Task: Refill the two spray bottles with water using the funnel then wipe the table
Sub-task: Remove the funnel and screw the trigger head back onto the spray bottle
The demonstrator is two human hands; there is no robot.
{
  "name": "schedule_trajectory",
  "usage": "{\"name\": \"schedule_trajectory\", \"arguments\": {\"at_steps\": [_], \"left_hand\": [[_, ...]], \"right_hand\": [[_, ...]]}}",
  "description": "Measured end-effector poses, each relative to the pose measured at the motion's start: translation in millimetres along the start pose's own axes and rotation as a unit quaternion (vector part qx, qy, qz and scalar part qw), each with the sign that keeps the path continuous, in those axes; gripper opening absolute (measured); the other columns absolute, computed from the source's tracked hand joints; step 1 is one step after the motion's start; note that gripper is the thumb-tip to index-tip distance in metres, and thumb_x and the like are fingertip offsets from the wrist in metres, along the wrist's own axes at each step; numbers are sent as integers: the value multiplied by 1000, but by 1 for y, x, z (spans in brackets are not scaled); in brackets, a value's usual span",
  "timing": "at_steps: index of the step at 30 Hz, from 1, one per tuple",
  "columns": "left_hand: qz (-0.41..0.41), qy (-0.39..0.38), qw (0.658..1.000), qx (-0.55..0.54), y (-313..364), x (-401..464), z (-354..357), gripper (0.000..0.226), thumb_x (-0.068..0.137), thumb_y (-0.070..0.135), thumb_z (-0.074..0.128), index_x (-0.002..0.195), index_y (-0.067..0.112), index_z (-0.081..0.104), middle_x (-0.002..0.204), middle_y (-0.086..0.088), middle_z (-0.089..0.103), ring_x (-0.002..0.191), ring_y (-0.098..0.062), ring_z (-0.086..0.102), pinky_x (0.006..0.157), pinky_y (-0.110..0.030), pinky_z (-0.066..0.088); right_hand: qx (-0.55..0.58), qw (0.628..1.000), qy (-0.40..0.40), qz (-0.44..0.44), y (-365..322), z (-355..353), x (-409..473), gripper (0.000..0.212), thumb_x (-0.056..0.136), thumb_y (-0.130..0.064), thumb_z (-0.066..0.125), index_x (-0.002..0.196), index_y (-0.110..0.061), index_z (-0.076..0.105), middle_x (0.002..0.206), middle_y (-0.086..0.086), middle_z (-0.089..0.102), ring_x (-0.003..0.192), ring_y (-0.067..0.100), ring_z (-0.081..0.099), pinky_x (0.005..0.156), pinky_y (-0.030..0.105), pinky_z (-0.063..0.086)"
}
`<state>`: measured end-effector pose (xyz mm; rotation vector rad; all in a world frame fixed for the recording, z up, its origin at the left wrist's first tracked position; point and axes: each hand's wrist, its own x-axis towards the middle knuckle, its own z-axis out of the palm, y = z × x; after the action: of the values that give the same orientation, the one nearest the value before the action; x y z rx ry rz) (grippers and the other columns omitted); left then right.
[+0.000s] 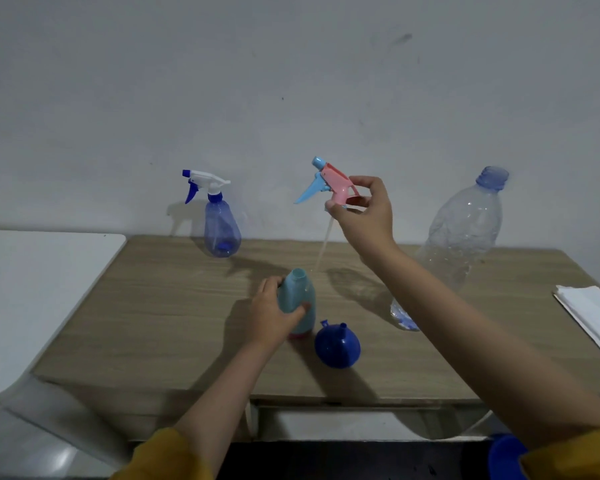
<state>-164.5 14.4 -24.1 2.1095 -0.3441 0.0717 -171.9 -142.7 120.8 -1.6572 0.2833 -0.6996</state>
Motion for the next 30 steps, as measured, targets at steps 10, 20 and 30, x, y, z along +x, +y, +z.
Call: {"name": "schedule_trajectory", "arguments": {"at_steps": [10,20,30], "left_hand": [[-18,-13,1000,0,0,1,-1,61,66,38,80,117,22,50,117,6,54,105,-12,53,80,-29,50],[-15,-5,1000,18,-1,1,-1,59,67,42,79,115,23,50,110,10,53,99,-9,52,75,-28,45],[4,17,1000,-12,-8,3,6,58,65,40,80,112,21,53,111,7,55,101,-11,53,81,-33,52]], "right_hand": [[18,995,-5,-94,-19,14,-10,44,79,-8,73,112,-24,47,97,-6,54,85,17,66,72,23,57],[-38,992,-63,-99,37,24,-35,45,76,-8,76,104,-24,46,109,7,57,99,25,64,75,32,60],[-108,984,-132,-43,77,23,-54,49,70,-12,83,100,-22,46,100,3,67,86,13,68,71,33,60]]}}
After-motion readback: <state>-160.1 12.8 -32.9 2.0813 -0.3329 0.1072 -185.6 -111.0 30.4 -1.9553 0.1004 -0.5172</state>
